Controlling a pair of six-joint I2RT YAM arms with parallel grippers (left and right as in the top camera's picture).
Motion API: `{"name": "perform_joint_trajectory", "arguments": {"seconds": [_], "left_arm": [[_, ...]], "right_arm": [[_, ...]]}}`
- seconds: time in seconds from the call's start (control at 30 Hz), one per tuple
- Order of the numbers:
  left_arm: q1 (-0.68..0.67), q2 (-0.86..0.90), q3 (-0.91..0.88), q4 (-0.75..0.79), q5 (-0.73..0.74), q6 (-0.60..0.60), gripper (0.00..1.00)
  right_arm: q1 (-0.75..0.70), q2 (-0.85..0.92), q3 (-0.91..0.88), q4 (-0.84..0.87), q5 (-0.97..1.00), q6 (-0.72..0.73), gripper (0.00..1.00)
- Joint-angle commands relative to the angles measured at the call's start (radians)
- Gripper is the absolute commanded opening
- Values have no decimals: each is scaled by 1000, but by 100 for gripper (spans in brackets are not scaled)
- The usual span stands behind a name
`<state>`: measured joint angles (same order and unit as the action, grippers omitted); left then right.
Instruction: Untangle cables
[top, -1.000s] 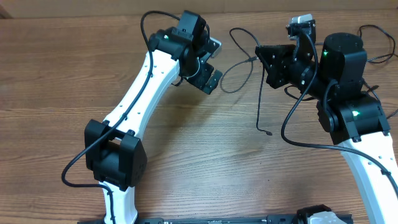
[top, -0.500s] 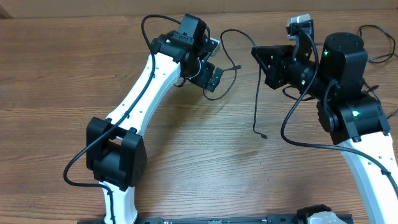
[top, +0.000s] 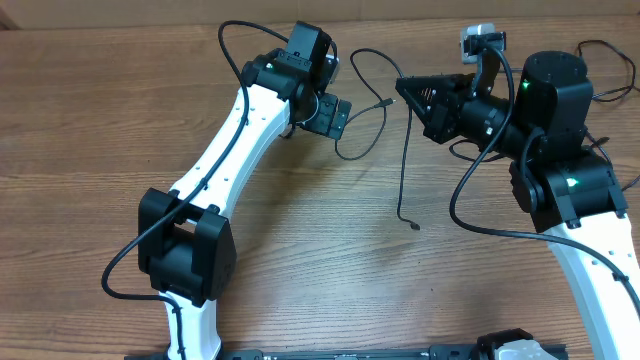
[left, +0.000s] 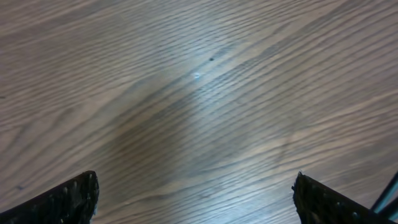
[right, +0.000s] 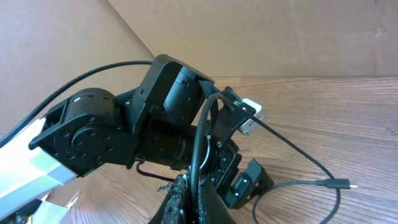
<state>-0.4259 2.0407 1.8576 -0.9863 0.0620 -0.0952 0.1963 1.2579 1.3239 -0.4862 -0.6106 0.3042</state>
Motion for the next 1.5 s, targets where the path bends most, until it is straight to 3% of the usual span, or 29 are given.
{"name": "perform_joint_trajectory", "arguments": {"seconds": [0.0,0.23,0.4,0.6,0.97,1.2,1.3,1.47], "left_arm": [[-2,0,-5,4,96,-18,100],[13,0,-3,-41,101,-7,100],[45,-1,-3,-60,196,40,100],[119,-1,-3,-48,415,85,99],[109,-1,-4,-42,477,119,100],[17,0,-4,-14,278,89,99],[2,0,-4,-14,98,-26,99],[1,0,-38,-27,-256,-336,100]], "right_arm": [[-2,-8,13,10,-12,14,4],[-2,-8,13,9,29,14,4],[-2,-6,13,7,71,14,4],[-2,-6,13,5,75,14,4],[-2,-6,13,6,74,14,4],[-2,-7,13,6,46,15,4],[-2,-7,13,6,28,14,4],[-2,-7,13,6,1,15,4]]}}
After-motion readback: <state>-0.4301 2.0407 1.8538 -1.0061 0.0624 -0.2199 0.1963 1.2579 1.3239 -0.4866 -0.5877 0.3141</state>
